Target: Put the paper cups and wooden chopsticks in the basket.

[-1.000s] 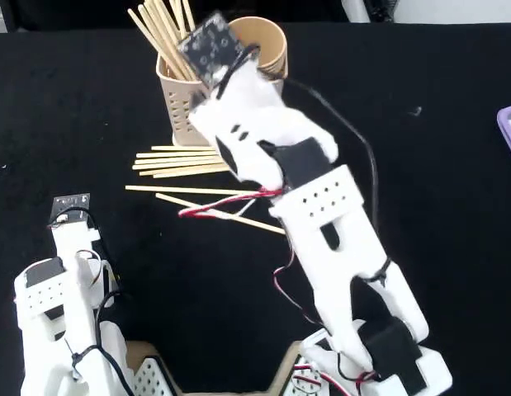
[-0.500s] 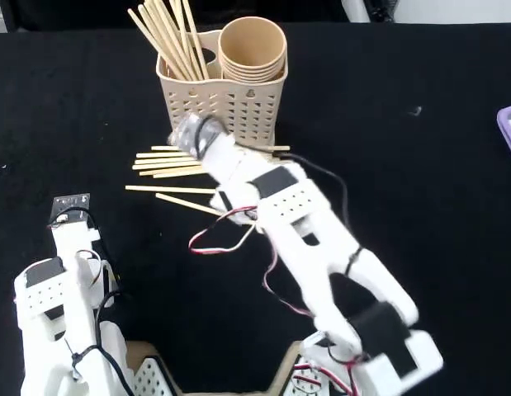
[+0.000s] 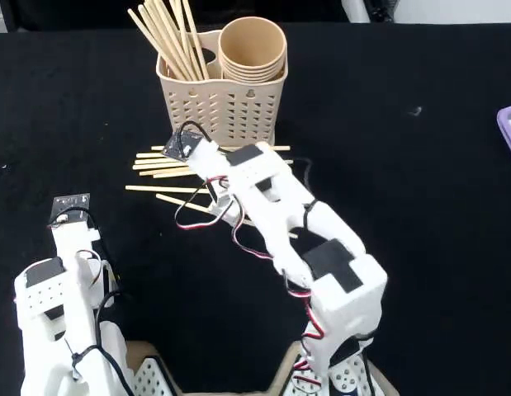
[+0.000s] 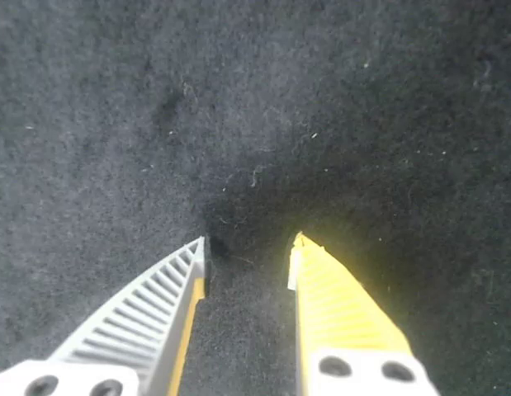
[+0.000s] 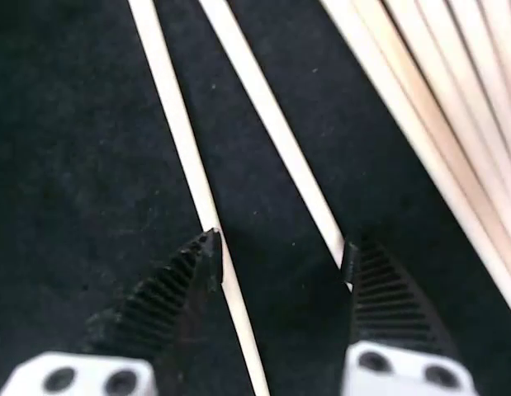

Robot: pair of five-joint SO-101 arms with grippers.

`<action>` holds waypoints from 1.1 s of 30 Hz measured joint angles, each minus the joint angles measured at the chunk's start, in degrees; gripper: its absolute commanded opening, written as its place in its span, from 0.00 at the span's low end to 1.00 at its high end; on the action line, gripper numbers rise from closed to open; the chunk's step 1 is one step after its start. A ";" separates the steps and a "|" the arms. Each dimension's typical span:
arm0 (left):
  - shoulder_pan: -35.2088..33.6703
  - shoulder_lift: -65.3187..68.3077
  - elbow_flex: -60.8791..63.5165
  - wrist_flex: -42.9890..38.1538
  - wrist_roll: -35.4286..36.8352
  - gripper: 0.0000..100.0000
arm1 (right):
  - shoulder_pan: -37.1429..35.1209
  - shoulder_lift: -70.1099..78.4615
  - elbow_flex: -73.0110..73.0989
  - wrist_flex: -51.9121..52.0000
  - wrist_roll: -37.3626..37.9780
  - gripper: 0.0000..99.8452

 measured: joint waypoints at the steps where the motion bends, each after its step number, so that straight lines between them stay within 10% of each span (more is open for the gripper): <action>1: 0.00 0.00 0.00 0.00 0.00 0.17 | -0.26 0.09 -0.26 0.44 0.62 0.23; 33: 0.00 0.00 0.00 0.00 0.00 0.17 | -3.52 3.96 -4.40 4.66 11.60 0.27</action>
